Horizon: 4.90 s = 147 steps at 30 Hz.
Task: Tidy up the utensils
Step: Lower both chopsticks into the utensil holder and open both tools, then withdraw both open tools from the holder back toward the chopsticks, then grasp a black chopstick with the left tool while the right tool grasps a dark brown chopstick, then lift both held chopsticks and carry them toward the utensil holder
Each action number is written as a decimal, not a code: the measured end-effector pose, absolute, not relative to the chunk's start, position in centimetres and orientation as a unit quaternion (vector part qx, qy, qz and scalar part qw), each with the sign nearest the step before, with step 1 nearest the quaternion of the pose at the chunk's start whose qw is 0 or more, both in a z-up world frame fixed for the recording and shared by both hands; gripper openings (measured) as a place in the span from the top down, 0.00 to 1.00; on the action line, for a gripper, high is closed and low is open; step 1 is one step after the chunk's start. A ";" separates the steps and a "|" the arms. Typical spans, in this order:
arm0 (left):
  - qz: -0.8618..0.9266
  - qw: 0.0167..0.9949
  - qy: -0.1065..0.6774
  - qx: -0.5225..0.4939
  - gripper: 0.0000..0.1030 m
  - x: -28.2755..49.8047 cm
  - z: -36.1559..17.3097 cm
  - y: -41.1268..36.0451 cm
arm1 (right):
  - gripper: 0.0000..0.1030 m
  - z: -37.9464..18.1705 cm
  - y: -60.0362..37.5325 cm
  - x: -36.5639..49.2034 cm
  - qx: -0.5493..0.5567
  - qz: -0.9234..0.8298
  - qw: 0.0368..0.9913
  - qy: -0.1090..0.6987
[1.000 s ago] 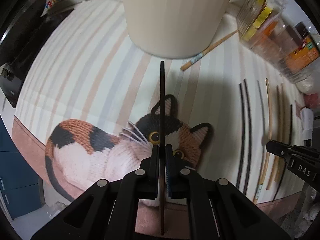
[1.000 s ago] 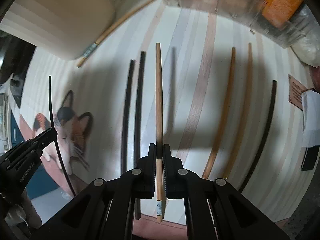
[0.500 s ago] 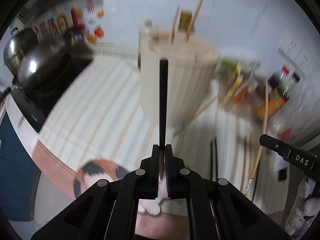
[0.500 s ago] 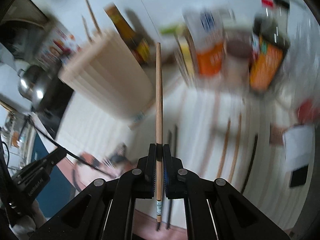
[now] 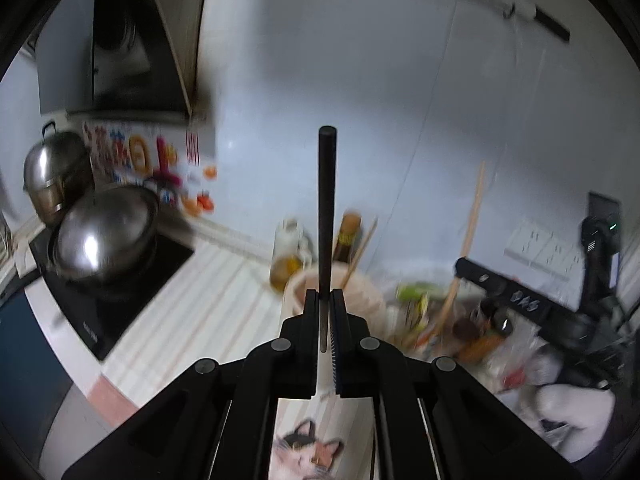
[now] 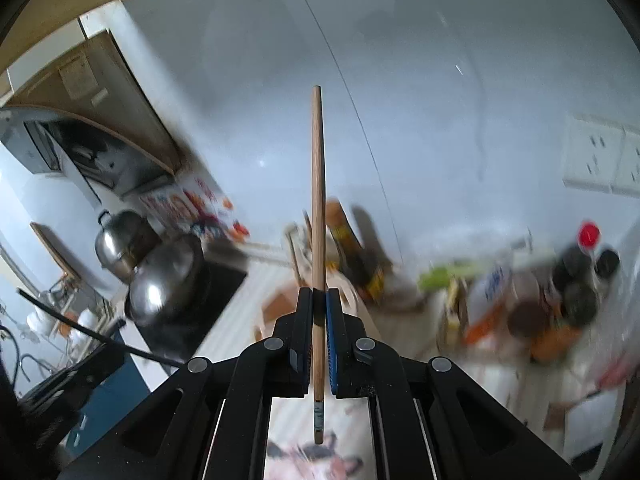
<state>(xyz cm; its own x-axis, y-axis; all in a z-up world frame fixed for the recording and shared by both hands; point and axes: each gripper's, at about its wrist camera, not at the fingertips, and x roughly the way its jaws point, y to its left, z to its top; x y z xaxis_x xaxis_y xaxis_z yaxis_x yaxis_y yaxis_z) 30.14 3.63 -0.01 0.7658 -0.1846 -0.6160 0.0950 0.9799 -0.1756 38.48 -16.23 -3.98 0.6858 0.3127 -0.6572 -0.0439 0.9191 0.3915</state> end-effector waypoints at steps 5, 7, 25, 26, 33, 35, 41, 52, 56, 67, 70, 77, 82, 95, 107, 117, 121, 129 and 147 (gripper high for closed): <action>-0.073 0.941 0.325 -0.059 0.98 34.0 1.9 3.4 | 0.94 -2.4 -15.0 42.2 0.183 0.095 0.909 0.362; -0.072 0.938 0.334 -0.058 0.98 35.6 1.5 3.4 | 0.94 -2.4 -14.7 43.9 0.185 0.092 0.911 0.357; -0.050 0.886 0.458 -0.053 0.97 45.0 -7.6 2.9 | 0.94 -9.9 -12.1 51.7 0.137 0.082 0.928 0.338; -0.049 0.884 0.462 -0.052 0.97 45.1 -7.9 2.9 | 0.94 -10.2 -12.0 51.8 0.130 0.084 0.927 0.341; -0.044 0.879 0.470 -0.064 0.91 44.6 -7.0 3.1 | 0.91 -11.0 -11.7 51.8 0.112 0.106 0.910 0.386; -0.033 0.885 0.460 -0.058 0.78 44.0 -6.2 3.1 | 0.74 -10.6 -12.1 51.4 0.118 0.107 0.905 0.394; -0.003 0.907 0.417 -0.059 0.22 41.2 -4.4 4.6 | 0.43 -8.3 -14.3 48.6 0.132 0.094 0.903 0.397; 0.032 0.900 0.432 -0.055 0.00 35.3 -9.1 6.1 | 0.02 -9.9 -17.5 39.4 0.140 0.042 0.890 0.431; 0.030 0.885 0.463 -0.041 0.00 33.3 -12.7 5.4 | 0.02 -12.5 -18.5 36.1 0.133 0.008 0.884 0.448; 0.043 0.837 0.545 0.035 0.00 29.0 -22.6 2.5 | 0.44 -25.6 -19.6 31.8 0.156 0.004 0.781 0.604; 0.042 0.825 0.561 0.047 0.00 28.5 -24.5 1.8 | 0.55 -29.6 -18.8 31.0 0.147 0.007 0.750 0.644; 0.044 0.804 0.589 0.066 0.00 27.7 -27.7 0.9 | 0.62 -35.0 -16.8 29.0 0.110 -0.010 0.722 0.683; 0.031 0.797 0.598 0.077 0.00 27.5 -28.6 -0.3 | 0.95 -34.7 -16.1 28.1 0.070 -0.013 0.738 0.671; -0.076 0.773 0.618 0.124 0.01 27.9 -31.5 -10.8 | 0.96 -34.5 -26.3 24.2 0.141 -0.087 0.718 0.676; -0.094 0.760 0.631 0.124 0.95 29.1 -33.5 -12.0 | 0.95 -34.7 -28.2 23.9 0.149 -0.091 0.706 0.686; 0.014 0.756 0.651 0.058 0.95 29.5 -33.6 -0.8 | 0.95 -35.2 -20.0 28.4 0.122 -0.014 0.702 0.702; 0.016 0.760 0.648 0.055 0.95 29.3 -33.7 -0.7 | 0.95 -35.2 -17.4 28.9 0.085 0.011 0.695 0.714; 0.015 0.760 0.646 0.068 0.96 29.1 -33.7 -1.5 | 0.95 -35.7 -17.4 32.3 0.061 0.038 0.660 0.747; -0.008 0.770 0.635 0.061 0.97 31.0 -32.8 -1.2 | 0.94 -35.3 -14.4 33.6 0.016 0.019 0.672 0.740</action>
<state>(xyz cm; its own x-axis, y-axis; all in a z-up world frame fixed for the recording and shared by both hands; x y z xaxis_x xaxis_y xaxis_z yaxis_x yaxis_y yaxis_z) 31.02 -1.22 -32.84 0.1942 0.0656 -0.9788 0.0899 0.9924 0.0843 33.62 -14.44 -35.31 -0.0953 0.0493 -0.9942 -0.0014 0.9988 0.0497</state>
